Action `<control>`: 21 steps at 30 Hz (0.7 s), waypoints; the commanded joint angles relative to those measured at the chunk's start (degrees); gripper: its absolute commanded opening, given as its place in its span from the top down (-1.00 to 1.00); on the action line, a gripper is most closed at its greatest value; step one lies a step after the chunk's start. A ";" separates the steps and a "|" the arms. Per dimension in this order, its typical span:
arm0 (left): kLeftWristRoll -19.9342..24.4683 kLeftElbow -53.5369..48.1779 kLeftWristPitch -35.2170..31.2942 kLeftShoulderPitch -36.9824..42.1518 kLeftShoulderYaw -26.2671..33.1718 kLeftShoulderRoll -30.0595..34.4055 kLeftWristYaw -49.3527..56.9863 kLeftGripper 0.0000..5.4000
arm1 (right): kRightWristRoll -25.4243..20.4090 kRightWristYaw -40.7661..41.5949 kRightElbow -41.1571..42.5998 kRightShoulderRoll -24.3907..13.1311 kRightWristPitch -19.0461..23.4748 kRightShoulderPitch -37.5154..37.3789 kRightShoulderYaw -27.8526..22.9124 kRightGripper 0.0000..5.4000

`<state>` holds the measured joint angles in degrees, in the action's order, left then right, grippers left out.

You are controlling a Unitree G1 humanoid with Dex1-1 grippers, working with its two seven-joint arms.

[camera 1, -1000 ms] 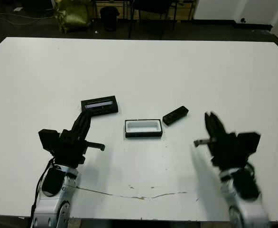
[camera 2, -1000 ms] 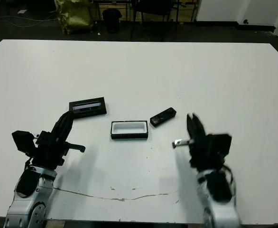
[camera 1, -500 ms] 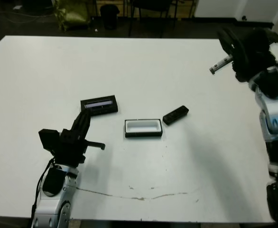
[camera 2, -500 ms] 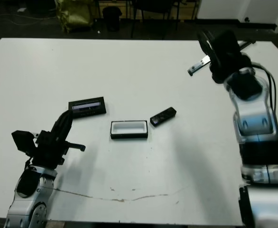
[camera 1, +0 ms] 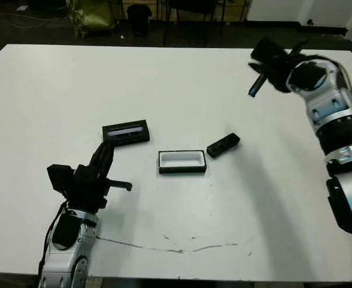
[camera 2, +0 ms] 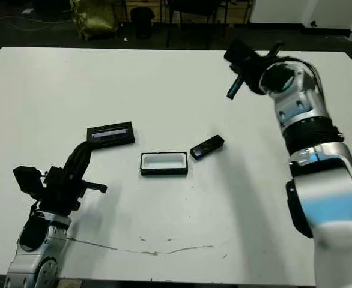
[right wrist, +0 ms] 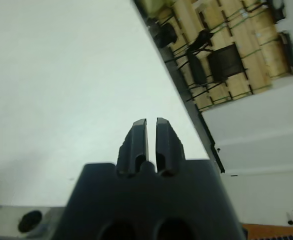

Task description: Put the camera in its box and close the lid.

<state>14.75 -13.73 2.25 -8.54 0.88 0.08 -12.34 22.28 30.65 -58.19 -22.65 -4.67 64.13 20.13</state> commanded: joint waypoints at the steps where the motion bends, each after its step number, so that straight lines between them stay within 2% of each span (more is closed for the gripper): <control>1: -0.41 0.88 -0.20 -0.27 0.06 0.46 0.12 1.00 | 1.92 2.31 -3.00 1.18 -2.68 -0.53 2.37 1.00; 9: -0.73 0.56 -0.50 -0.29 0.03 0.45 0.74 1.00 | 5.60 4.79 -5.94 2.71 -5.38 -1.70 6.25 1.00; 13: -0.85 1.47 0.73 -0.05 0.03 0.50 0.13 1.00 | 6.01 5.90 -6.51 3.34 -6.60 -3.24 6.98 1.00; 21: -0.88 0.85 -0.09 -0.36 -0.04 0.39 0.64 1.00 | 6.13 9.26 -6.48 4.06 -4.86 -4.51 7.21 1.00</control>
<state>14.26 -13.22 2.95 -8.37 0.72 0.07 -12.15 28.01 38.95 -64.02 -19.13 -10.72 60.84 26.85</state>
